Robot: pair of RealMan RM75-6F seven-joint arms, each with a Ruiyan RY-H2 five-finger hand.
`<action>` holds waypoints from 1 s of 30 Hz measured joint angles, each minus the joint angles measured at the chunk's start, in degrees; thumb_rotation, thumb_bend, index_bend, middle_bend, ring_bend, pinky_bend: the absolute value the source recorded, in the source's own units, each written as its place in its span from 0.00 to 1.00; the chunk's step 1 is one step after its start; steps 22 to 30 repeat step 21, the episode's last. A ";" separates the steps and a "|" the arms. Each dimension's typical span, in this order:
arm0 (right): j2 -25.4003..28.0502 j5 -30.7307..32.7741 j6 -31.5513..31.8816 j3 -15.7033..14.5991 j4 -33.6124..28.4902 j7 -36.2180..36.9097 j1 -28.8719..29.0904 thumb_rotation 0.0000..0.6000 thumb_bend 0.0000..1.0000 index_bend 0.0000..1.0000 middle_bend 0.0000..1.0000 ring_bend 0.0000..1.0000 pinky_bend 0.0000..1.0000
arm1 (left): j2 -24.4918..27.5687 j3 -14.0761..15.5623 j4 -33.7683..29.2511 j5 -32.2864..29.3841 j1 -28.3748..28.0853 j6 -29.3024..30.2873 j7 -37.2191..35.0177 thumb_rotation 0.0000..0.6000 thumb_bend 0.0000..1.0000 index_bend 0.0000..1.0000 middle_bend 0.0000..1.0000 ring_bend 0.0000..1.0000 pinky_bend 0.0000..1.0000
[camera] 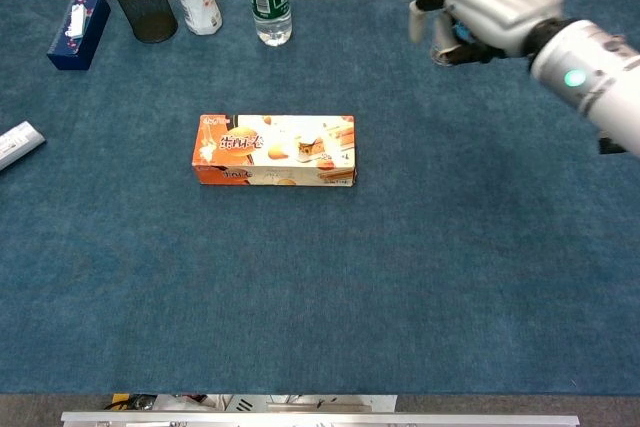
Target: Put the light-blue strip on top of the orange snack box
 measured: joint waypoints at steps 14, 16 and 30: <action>14.89 0.96 20.75 -6.33 -10.52 0.84 -21.94 1.00 0.25 0.28 0.38 0.31 0.45 | -0.45 -0.41 -2.13 -1.06 0.24 0.26 2.65 1.00 0.17 0.21 0.37 0.33 0.32; 15.52 0.48 23.27 -6.76 -10.42 2.27 -24.61 1.00 0.25 0.28 0.38 0.31 0.44 | -0.64 -0.41 -2.67 -0.94 0.59 1.13 3.63 1.00 0.17 0.21 0.37 0.33 0.32; 16.48 -0.61 25.91 -7.24 -9.76 4.84 -29.12 1.00 0.24 0.28 0.38 0.31 0.44 | -0.79 -0.42 -3.95 -0.96 0.99 1.65 5.13 1.00 0.17 0.21 0.37 0.33 0.32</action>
